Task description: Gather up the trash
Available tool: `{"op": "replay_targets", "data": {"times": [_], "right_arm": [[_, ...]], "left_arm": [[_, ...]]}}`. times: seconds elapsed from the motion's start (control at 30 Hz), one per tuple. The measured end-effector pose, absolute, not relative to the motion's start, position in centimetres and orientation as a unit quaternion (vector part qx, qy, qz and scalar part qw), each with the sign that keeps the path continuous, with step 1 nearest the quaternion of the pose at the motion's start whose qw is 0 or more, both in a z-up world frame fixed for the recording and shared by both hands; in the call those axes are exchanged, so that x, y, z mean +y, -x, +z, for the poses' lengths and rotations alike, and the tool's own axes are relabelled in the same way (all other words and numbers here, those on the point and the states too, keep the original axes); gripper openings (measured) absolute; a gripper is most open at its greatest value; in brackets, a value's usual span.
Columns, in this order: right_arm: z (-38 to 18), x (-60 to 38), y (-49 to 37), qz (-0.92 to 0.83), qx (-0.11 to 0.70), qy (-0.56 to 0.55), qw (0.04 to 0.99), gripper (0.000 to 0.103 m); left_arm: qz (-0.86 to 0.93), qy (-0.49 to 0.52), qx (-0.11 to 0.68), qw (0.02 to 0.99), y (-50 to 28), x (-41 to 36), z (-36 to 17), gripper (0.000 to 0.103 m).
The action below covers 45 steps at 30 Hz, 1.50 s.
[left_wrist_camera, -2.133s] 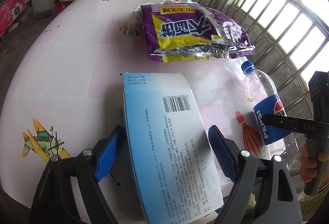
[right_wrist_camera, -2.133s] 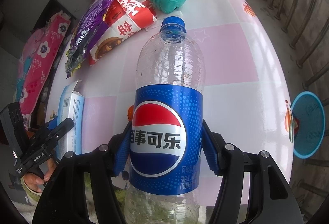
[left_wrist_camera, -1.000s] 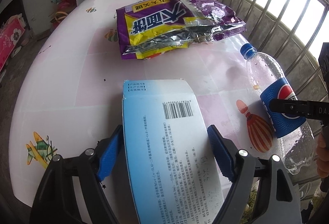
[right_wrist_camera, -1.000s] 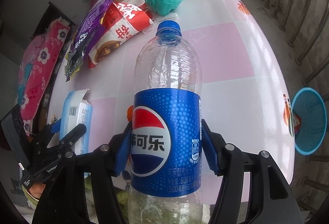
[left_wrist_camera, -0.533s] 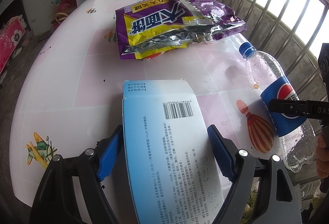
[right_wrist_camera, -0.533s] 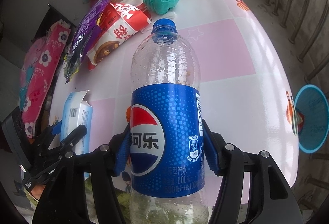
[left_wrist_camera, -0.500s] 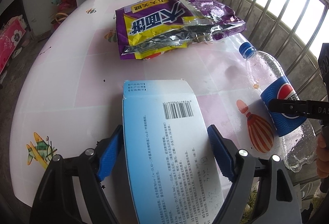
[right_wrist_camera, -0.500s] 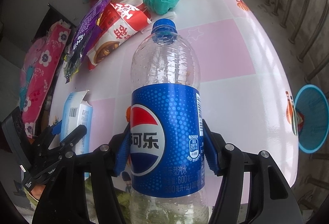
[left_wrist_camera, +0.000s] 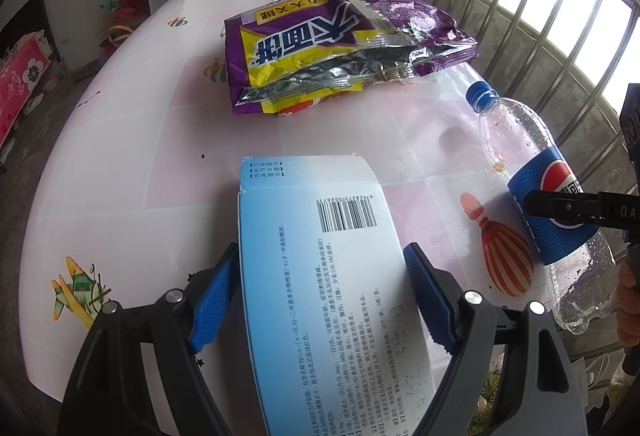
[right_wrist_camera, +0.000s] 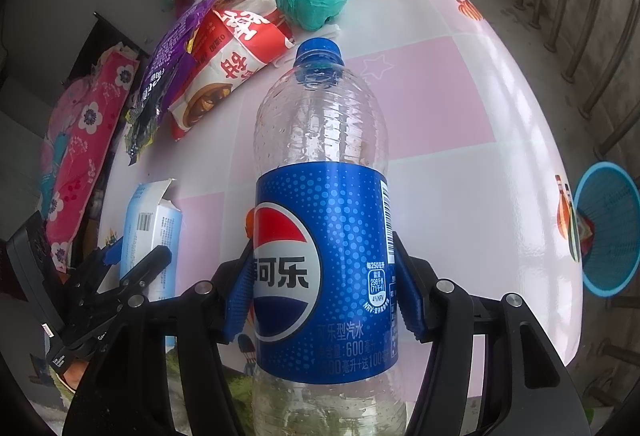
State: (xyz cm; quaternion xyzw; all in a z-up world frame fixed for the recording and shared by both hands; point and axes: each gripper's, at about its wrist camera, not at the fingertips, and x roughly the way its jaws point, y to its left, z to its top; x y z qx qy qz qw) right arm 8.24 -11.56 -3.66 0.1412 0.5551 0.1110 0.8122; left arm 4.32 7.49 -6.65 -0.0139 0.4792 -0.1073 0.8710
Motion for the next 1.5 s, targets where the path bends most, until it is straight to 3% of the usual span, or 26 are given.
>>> {"op": "replay_targets", "data": {"times": [1.5], "right_arm": [[-3.72, -11.77, -8.48, 0.118, 0.553, -0.150, 0.811, 0.057]], "left_arm": [[-0.105, 0.017, 0.476, 0.873, -4.13, 7.80, -6.40, 0.078]]}}
